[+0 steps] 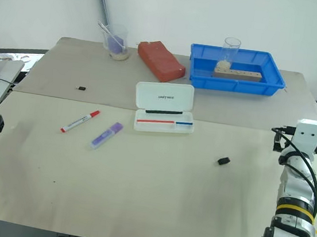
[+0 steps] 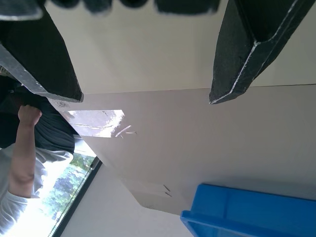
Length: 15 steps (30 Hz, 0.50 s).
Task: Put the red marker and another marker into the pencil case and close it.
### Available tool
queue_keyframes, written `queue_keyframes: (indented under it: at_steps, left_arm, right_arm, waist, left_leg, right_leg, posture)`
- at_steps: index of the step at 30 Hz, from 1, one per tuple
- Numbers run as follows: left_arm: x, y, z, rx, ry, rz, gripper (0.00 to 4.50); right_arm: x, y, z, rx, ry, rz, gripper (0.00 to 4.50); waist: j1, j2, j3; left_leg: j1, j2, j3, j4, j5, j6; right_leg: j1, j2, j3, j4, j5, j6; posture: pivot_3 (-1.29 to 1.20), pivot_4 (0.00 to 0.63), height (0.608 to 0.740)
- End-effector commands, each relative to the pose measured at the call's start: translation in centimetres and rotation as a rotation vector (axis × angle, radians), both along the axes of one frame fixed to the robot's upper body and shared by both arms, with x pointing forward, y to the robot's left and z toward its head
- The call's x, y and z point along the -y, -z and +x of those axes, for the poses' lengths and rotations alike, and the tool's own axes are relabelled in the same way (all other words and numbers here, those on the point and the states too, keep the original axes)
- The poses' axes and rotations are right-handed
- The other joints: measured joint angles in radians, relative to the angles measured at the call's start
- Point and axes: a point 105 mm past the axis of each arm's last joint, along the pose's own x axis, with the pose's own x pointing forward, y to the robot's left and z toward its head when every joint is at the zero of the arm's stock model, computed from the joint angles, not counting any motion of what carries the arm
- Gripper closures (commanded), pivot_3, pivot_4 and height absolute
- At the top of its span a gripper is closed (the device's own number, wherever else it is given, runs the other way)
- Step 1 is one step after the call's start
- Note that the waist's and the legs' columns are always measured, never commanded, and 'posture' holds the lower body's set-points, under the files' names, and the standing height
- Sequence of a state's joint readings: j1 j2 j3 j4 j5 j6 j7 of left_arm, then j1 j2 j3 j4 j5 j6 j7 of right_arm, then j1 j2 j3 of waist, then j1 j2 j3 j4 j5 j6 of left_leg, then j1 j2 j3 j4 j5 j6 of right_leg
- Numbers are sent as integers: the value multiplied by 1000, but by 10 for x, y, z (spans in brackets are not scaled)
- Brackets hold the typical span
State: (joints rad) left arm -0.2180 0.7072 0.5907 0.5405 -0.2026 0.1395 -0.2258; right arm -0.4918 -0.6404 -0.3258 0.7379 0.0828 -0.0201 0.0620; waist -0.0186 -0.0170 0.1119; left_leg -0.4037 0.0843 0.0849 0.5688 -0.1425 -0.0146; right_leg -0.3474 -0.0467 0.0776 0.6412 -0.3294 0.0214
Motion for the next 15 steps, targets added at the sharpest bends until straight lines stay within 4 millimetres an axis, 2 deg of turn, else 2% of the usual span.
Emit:
queue_keyframes:
  at_steps: [1,3,5,8,11,15]
  left_arm:
    - [-3,-23,0,39,7,66,36]
    - [-1,-35,2,72,41,65,36]
    - [13,-57,10,100,153,98,36]
    - [53,-91,27,117,405,133,36]
    - [105,-113,43,100,665,162,36]
    - [176,-118,59,17,998,189,36]
  right_arm:
    - [4,-18,-1,59,-7,-22,0]
    - [4,-23,0,61,-27,-36,0]
    - [-6,-31,5,77,-91,-36,0]
    - [-45,-42,17,64,-331,-26,0]
    - [-90,-51,16,41,-581,-12,0]
    - [-140,-57,-2,-31,-844,-24,0]
  waist:
    - [0,0,0]
    - [0,0,0]
    - [0,0,0]
    - [0,0,0]
    - [4,1,-1]
    - [8,3,-1]
  left_leg:
    - [0,0,0,0,0,0]
    - [0,0,0,0,0,0]
    - [0,0,0,0,0,0]
    - [-1,0,0,0,0,0]
    - [-1,0,0,0,0,0]
    - [-1,0,0,0,0,0]
  right_leg:
    - [0,0,0,0,0,0]
    - [0,0,0,0,0,0]
    - [0,0,0,0,0,0]
    - [-1,0,0,0,0,0]
    - [0,0,0,0,0,0]
    - [1,0,0,0,0,0]
  posture:
    - [0,150,740]
    - [0,150,740]
    - [0,150,740]
    - [0,150,740]
    - [0,150,740]
    - [0,150,740]
